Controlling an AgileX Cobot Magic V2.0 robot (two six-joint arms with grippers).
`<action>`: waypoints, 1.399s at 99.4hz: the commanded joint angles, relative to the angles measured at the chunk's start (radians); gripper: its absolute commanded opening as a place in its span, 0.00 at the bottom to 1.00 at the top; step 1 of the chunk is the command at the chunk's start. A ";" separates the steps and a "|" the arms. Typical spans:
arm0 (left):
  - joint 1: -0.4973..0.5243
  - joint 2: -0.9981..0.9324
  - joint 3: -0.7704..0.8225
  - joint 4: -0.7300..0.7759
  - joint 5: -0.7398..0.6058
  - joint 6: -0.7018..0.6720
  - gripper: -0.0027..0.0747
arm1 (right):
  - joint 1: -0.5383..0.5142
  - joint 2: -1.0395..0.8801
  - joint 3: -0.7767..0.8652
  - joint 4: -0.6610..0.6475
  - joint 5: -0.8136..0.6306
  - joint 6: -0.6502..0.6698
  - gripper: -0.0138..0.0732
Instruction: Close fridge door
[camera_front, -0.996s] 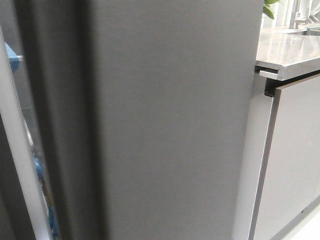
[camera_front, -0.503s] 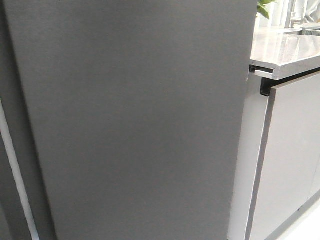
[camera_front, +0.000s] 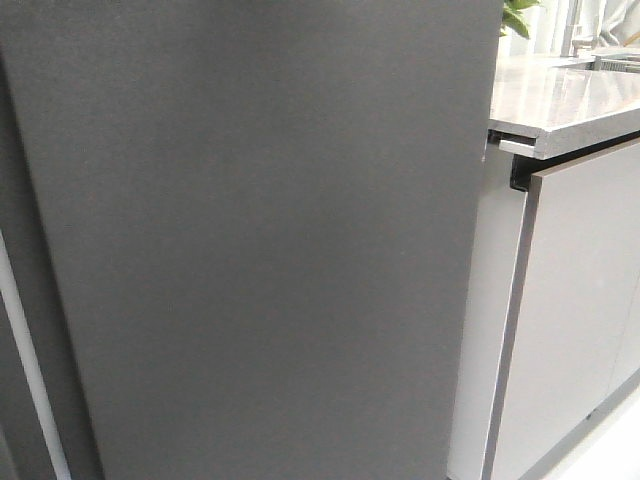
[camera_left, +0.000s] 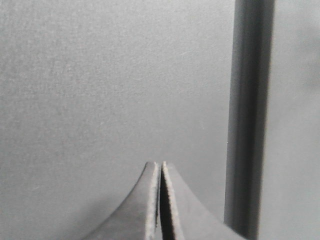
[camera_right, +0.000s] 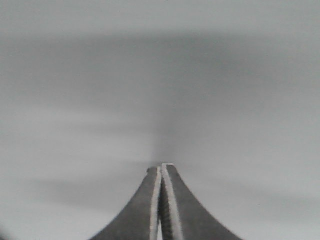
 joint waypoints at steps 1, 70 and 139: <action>0.006 -0.010 0.035 -0.005 -0.073 -0.004 0.01 | -0.027 -0.140 0.016 -0.012 -0.064 -0.009 0.11; 0.006 -0.010 0.035 -0.005 -0.073 -0.004 0.01 | -0.178 -1.028 0.771 -0.014 0.006 0.159 0.11; 0.006 -0.010 0.035 -0.005 -0.073 -0.004 0.01 | -0.178 -1.192 0.948 -0.014 0.011 0.161 0.11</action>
